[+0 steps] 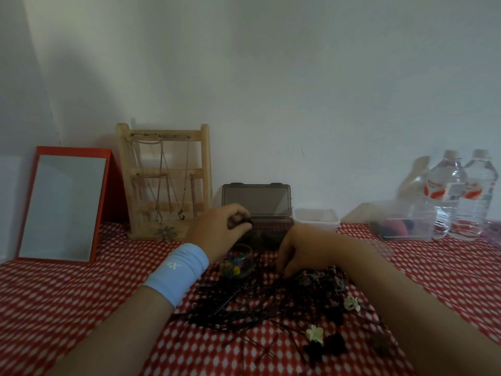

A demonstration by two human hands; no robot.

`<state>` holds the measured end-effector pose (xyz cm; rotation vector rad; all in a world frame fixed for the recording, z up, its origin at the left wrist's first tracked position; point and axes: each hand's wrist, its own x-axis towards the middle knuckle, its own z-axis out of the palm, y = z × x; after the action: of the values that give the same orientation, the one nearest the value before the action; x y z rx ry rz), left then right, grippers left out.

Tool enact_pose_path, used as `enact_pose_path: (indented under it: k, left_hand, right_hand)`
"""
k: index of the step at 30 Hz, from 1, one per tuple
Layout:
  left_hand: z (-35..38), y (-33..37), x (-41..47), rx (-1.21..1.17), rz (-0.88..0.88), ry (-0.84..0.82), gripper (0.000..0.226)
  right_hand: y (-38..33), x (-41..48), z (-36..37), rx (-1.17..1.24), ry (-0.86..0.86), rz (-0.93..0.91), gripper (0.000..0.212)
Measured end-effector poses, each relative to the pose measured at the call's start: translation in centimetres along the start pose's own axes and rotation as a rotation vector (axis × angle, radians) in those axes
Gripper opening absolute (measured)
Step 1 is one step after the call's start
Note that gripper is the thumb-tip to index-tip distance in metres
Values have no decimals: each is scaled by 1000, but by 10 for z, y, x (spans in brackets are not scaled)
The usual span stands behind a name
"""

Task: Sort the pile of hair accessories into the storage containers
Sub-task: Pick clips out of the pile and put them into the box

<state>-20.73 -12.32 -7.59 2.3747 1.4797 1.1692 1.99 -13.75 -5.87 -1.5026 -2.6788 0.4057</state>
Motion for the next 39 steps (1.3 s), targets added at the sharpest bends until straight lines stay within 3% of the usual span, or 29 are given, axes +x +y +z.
enact_pose_path:
  k: [3, 7, 9, 15, 18, 21, 27, 30, 34, 39]
  left_hand:
    - [-3, -5, 16, 41, -48, -30, 17]
    - [-3, -8, 28, 108, -48, -245, 35]
    - [-4, -8, 24, 136, -8, -241, 36]
    - [-19, -19, -7, 167, 48, -221, 22]
    - [-24, -16, -18, 184, 42, -353, 34]
    - [-25, -13, -23, 174, 18, -441, 57]
    - [-30, -10, -23, 205, 3, -462, 58]
    - [-30, -4, -22, 332, 62, -405, 61]
    - [-21, 4, -19, 350, 165, -297, 43]
    - [-2, 19, -18, 354, 285, -247, 27]
  right_hand:
    - [-1, 2, 1, -13, -53, -24, 20]
    - [-3, 4, 2, -23, -95, -36, 21]
    - [-2, 4, 1, -3, -83, -36, 18]
    - [-10, 15, -6, 144, 181, -59, 9]
    - [-29, 29, -4, 217, 283, -86, 10]
    - [-43, 44, 1, 226, 254, -94, 14]
    - [-32, 38, 1, 234, 297, -36, 18]
    - [-19, 28, 3, 93, 223, 36, 17]
    - [-11, 23, 16, 10, 30, 58, 24]
    - [-3, 17, 20, 117, 113, 27, 16]
